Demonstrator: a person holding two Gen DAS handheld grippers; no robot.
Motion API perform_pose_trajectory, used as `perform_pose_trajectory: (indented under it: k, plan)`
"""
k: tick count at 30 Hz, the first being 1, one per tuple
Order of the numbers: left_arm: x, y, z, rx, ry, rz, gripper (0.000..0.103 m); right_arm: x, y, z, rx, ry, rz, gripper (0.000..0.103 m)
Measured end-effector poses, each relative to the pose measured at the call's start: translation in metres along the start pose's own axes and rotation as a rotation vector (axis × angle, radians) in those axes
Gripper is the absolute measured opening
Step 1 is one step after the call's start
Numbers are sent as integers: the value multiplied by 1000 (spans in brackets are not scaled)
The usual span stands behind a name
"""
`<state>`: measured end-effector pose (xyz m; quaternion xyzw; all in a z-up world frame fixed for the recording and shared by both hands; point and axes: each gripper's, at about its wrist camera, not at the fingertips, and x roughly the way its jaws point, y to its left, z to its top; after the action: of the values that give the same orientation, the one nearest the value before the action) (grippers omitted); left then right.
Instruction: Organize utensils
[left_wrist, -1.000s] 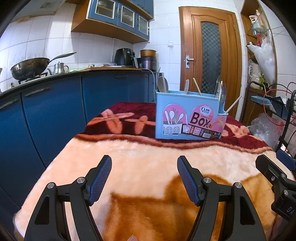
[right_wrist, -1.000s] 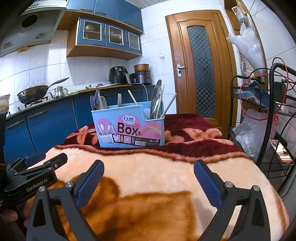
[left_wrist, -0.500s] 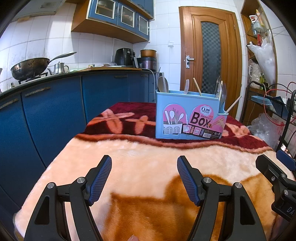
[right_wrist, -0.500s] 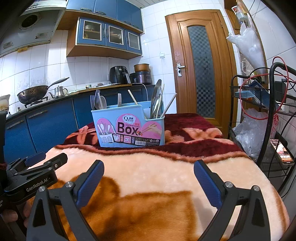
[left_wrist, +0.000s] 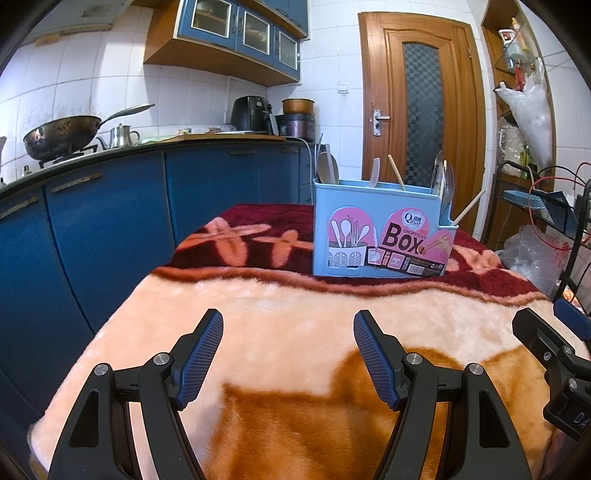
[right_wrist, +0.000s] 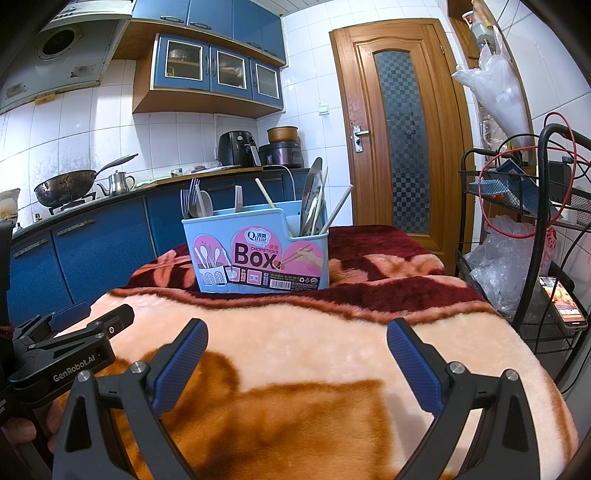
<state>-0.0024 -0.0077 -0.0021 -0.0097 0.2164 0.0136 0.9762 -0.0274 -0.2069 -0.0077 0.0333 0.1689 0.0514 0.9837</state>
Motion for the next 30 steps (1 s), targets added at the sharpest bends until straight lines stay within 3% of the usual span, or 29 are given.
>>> perform_pose_trajectory:
  k: [30]
  plan:
    - [0,-3,0,4,-1,0,74,0,0,0,1,1,0,100]
